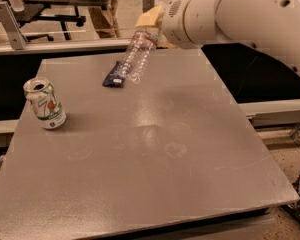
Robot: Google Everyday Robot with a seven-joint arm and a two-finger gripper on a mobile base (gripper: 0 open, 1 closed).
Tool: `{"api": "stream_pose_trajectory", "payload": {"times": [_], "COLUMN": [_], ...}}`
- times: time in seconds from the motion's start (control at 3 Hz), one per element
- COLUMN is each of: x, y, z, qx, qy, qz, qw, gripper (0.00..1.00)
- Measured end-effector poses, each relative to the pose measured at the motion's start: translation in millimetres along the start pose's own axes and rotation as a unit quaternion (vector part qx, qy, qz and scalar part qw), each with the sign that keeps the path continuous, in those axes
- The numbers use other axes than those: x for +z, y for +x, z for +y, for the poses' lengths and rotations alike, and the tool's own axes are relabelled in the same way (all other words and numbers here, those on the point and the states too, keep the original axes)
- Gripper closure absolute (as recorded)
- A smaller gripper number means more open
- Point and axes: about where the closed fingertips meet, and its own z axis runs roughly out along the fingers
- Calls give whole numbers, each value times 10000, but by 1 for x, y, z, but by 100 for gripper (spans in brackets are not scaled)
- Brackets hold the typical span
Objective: Place water bottle upright
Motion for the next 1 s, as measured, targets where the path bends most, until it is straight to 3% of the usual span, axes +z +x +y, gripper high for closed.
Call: {"api": "stream_pose_trajectory", "payload": {"times": [0.33, 0.67, 1.0], "x": [1, 2, 1], "y": [-3, -7, -7], "z": [-4, -3, -11], "qx": [-514, -968, -1175], "qy": [436, 712, 790], "qz": [398, 742, 831], "qw": [9969, 9900, 9864], "gripper": [100, 100, 100]}}
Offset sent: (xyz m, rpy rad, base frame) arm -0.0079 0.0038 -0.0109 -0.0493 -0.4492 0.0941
